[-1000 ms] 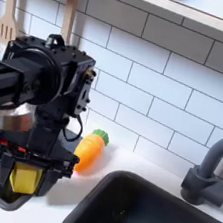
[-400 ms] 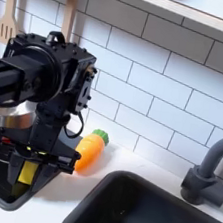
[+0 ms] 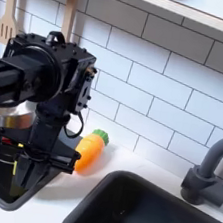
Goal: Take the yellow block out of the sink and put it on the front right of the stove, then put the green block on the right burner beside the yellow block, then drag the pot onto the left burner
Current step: 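Take the yellow block out of the sink and put it on the front right of the stove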
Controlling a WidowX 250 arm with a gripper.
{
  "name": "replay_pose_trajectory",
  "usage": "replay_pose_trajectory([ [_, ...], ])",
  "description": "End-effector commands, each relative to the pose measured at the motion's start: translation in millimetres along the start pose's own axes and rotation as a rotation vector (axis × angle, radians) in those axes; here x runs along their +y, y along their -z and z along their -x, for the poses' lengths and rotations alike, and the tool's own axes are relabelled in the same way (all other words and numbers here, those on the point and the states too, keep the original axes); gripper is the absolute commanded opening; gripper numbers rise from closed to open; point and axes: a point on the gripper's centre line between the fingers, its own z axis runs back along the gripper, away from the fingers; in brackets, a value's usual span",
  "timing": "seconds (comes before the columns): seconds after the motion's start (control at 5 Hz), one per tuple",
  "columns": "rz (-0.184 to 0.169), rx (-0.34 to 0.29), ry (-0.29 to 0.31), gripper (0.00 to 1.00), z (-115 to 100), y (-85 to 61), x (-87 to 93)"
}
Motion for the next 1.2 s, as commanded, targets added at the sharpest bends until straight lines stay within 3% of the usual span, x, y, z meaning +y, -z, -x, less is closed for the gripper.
replay_pose_trajectory([
  [0.0,-0.007,0.000,0.006,1.00,8.4,-1.5,0.0],
  [0.4,0.005,-0.015,0.009,1.00,8.0,-12.1,2.7],
  [0.6,0.003,0.005,0.005,1.00,6.2,-7.5,2.9],
  [1.0,0.032,-0.037,-0.019,1.00,-10.3,-21.0,-6.5],
])
